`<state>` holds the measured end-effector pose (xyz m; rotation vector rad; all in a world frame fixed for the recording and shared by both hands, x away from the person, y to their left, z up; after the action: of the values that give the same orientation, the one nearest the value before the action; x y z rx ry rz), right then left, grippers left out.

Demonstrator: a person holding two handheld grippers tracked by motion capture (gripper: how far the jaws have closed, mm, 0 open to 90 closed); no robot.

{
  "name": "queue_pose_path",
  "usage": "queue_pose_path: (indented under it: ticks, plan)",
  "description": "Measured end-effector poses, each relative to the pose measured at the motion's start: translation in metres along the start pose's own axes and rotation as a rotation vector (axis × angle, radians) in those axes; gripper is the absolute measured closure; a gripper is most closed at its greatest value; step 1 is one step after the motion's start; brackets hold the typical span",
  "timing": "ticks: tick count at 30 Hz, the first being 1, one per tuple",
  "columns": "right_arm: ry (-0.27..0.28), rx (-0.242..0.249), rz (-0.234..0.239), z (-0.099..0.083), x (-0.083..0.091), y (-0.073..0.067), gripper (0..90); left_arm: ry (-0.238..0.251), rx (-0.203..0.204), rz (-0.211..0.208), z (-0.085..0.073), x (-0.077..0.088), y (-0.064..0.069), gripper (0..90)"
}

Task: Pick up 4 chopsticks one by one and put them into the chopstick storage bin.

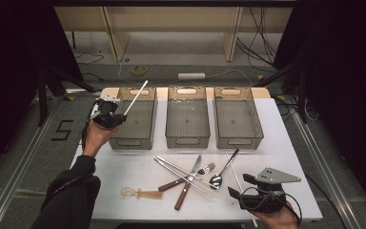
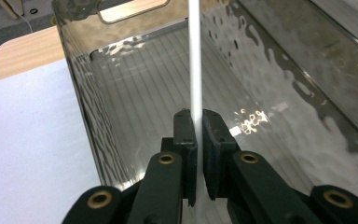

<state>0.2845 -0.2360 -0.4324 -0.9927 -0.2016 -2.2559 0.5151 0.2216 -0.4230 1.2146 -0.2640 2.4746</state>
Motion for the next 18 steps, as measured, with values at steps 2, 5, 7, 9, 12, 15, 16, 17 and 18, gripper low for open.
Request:
queue_pose_path:
  ticks: [2,5,7,9,12,15,16,17,18]
  plan:
    - [0.000,-0.003,0.000,0.000,0.000,0.000,29.3,-0.002,0.012,-0.001,0.000,-0.002,-0.002,84.6]
    - [-0.002,0.001,0.002,0.000,0.000,0.000,29.3,-0.014,0.024,0.000,-0.002,-0.006,-0.004,84.4]
    - [-0.002,0.000,0.002,0.000,0.000,0.000,29.3,-0.015,0.034,0.001,-0.002,-0.008,-0.005,84.2]
    - [-0.003,0.000,0.004,0.000,0.000,-0.001,29.3,-0.016,0.032,0.003,-0.003,-0.010,-0.004,83.6]
    - [-0.001,0.001,0.005,0.000,0.000,-0.001,29.3,0.004,0.046,-0.004,-0.001,-0.010,-0.003,76.6]
    - [-0.004,0.001,0.004,0.000,0.000,0.000,29.3,0.022,0.051,-0.018,0.001,-0.005,-0.001,67.0]
    - [-0.002,0.002,0.002,0.000,0.000,0.000,29.3,0.029,0.053,-0.031,0.002,-0.002,0.000,64.8]
    - [-0.003,0.000,0.000,0.000,0.000,0.000,29.3,0.038,0.051,-0.045,0.002,0.000,0.002,61.7]
    - [-0.001,-0.001,-0.001,0.001,0.001,0.000,29.3,0.040,0.043,-0.051,0.002,0.002,0.005,58.4]
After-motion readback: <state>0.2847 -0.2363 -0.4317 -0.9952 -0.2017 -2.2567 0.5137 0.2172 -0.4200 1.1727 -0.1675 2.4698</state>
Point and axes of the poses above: each handheld gripper's, and its own axes: x roughly backward along the jaws, z roughly out of its top, y roughly to its right, the point moved 2 cm from there along -x, roughly forward along the jaws, and after that the axes turned 8 degrees about -y, right-handed, at the moved point
